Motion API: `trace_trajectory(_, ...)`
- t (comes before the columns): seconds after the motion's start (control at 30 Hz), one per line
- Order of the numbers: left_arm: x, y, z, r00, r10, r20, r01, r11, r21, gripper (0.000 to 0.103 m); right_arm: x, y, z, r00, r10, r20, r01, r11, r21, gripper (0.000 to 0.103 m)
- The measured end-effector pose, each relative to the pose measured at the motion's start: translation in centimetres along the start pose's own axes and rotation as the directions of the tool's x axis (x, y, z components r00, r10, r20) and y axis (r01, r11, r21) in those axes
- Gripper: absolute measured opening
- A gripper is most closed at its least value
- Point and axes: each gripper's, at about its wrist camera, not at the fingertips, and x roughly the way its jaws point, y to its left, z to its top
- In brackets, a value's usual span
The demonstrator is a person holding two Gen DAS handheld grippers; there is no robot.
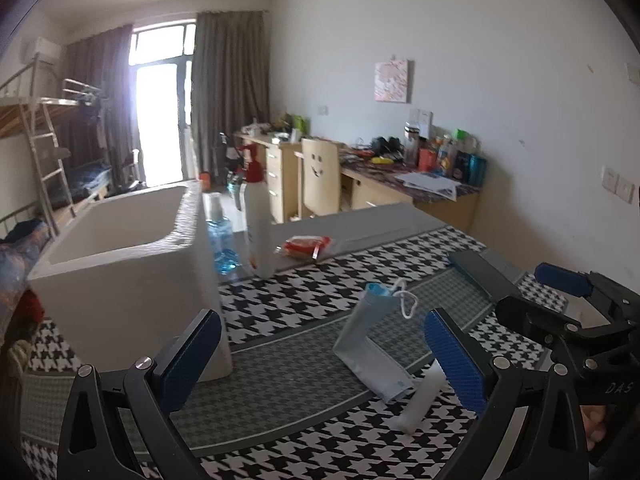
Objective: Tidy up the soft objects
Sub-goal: 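Move both grippers toward the blue face mask and white roll on the table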
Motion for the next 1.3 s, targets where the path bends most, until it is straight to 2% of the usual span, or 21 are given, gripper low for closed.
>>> trace_trajectory(0.17, 1.0, -0.1, 0.3, 0.999, -0.038, -0.027, 0.039, 0.999, 0.004, 0.102, 0.3, -0.7, -0.5, 1.0, -0.012, -0.013, 0.012, 1.0, 0.02, 0.098)
trace_trajectory(0.3, 2.1, -0.8, 0.6, 0.998, -0.038, -0.059, 0.04, 0.999, 0.037, 0.102, 0.5, -1.1, -0.8, 0.999, -0.026, -0.022, 0.027, 0.999, 0.031, 0.098)
trace_trajectory(0.53, 3.3, -1.4, 0.6, 0.994, -0.093, -0.063, 0.098, 0.992, 0.074, 0.102, 0.9, -1.8, -1.4, 0.997, -0.069, -0.044, 0.071, 0.996, 0.055, 0.098)
trace_trajectory(0.9, 5.4, -1.1, 0.4, 0.99, -0.118, -0.072, 0.124, 0.989, 0.076, 0.102, 2.1, -2.5, -2.4, 0.992, -0.092, -0.092, 0.1, 0.991, 0.088, 0.098)
trace_trajectory(1.2, 8.4, -1.1, -0.5, 0.977, -0.127, -0.17, 0.147, 0.983, 0.107, 0.102, 3.1, -2.7, -3.2, 0.987, -0.106, -0.122, 0.119, 0.987, 0.106, 0.098)
trace_trajectory(1.3, 9.8, -1.1, -0.7, 0.968, -0.129, -0.216, 0.154, 0.982, 0.105, 0.102, 3.5, -2.8, -3.6, 0.987, -0.095, -0.132, 0.111, 0.987, 0.117, 0.098)
